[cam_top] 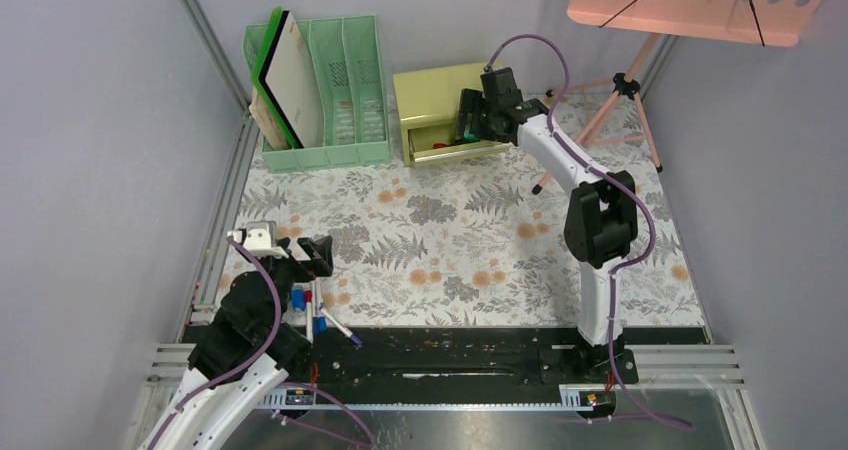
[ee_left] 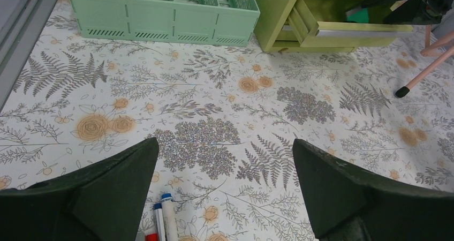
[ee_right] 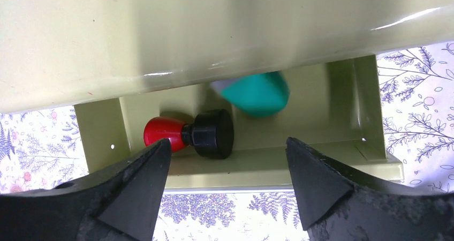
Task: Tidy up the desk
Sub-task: Place the stationery in the drawer, then close the drawer in the storage box.
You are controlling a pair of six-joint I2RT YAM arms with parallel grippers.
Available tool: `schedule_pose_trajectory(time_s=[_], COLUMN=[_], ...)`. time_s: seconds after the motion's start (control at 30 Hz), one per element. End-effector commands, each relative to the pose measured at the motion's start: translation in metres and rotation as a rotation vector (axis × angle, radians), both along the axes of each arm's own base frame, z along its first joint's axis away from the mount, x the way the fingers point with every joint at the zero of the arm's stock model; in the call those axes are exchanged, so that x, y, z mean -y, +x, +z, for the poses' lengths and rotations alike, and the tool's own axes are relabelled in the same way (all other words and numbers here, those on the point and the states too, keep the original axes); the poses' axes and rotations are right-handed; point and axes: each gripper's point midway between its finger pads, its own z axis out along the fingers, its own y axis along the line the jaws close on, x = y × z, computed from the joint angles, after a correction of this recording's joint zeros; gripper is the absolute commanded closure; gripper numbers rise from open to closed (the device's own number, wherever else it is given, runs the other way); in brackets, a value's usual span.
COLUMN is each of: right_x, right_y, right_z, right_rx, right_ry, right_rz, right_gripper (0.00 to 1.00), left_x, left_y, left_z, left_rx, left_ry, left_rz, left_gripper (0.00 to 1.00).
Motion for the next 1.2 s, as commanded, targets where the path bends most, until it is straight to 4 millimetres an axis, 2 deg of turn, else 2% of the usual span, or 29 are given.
schedule_pose_trajectory(time_s=[0.0,0.17,0.3,0.47,0.57,0.67,0.9,0.93,1.17], right_x=[0.006,0.006,0.002,0.007,0.009,0.016,0.022,0.023,0.015], right_y=[-0.003,-0.008,-0.021,-0.045,-0.067,-0.09,-0.137,-0.145,-0.173], right_z=[0.033,0.049,0.065,0.075,0.073,0.066,0.014,0.002,-0.044], right_rx=[0.071,0.082,0.09,0.096,0.08,0.079,-0.042,-0.07,-0.206], right_ry=[-0.011,0.007,0.055,0.1,0.136,0.174,0.223,0.224,0.318], right_rz=[-0.016,-0.013,0.012,0.013,0.021,0.005,-0.004,-0.009,-0.026], right_gripper=[0.13,0.11,0.09,0.08,0.08,0.07,0.06,0.07,0.1], left_x=[0.006,0.008,0.008,0.008,0.008,0.009,0.01,0.011,0.021], left_y=[0.003,0.003,0.003,0.003,0.003,0.003,0.005,0.005,0.009], left_z=[0.009,0.009,0.009,0.009,0.009,0.009,0.005,0.004,-0.008], left_rx=[0.04,0.037,0.039,0.038,0.037,0.035,0.021,0.016,-0.078], left_ry=[-0.007,-0.005,-0.006,-0.007,-0.005,-0.004,-0.001,0.0,0.008], left_rz=[-0.03,-0.035,-0.036,-0.038,-0.038,-0.042,-0.041,-0.043,-0.061], left_gripper=[0.01,0.01,0.01,0.01,0.01,0.01,0.01,0.01,0.01])
